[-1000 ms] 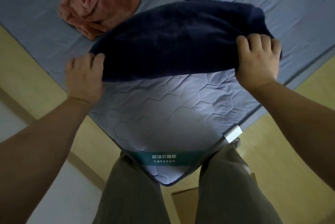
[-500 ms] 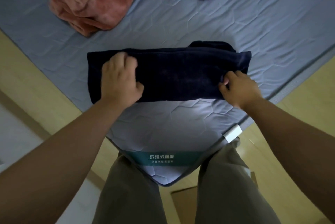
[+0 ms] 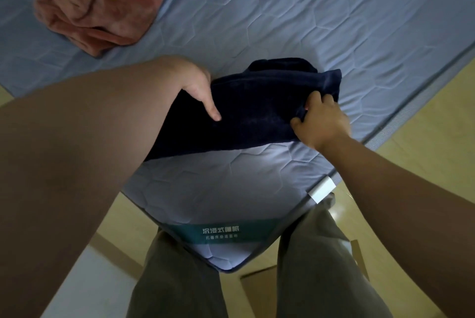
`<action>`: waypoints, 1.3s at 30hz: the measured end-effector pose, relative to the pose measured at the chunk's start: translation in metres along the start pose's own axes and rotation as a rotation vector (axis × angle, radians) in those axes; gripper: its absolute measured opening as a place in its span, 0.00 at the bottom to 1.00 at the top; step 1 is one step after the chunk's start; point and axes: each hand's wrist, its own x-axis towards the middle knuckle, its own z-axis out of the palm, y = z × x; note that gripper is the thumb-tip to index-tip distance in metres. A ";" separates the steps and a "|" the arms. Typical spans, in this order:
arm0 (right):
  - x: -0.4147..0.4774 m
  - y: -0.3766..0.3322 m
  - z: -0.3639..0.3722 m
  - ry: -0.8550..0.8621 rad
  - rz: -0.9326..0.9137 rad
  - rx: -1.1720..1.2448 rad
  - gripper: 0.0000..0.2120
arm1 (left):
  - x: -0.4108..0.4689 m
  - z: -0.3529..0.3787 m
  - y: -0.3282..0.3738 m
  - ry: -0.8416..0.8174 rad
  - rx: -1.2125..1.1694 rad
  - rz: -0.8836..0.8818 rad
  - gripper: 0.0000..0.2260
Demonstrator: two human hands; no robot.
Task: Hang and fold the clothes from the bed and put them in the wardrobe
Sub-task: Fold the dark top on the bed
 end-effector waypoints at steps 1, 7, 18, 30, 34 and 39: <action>0.000 -0.001 0.000 -0.001 0.022 0.021 0.25 | -0.005 0.004 0.000 0.014 -0.008 0.016 0.45; 0.000 -0.011 -0.022 0.020 0.154 0.549 0.25 | -0.070 0.039 0.002 0.158 -0.195 0.255 0.31; -0.128 -0.101 -0.154 -0.368 -0.172 0.889 0.07 | -0.328 0.021 0.008 0.231 -0.546 0.645 0.37; -0.346 -0.249 -0.268 -0.462 -0.117 1.806 0.25 | -0.580 -0.005 -0.117 0.885 -1.561 0.805 0.05; -0.409 -0.291 -0.288 -0.456 -0.315 1.648 0.16 | -0.634 -0.019 -0.145 1.060 -1.645 0.711 0.14; -0.466 -0.317 -0.307 -0.191 -0.220 1.657 0.05 | -0.689 -0.002 -0.161 0.970 -1.709 0.832 0.26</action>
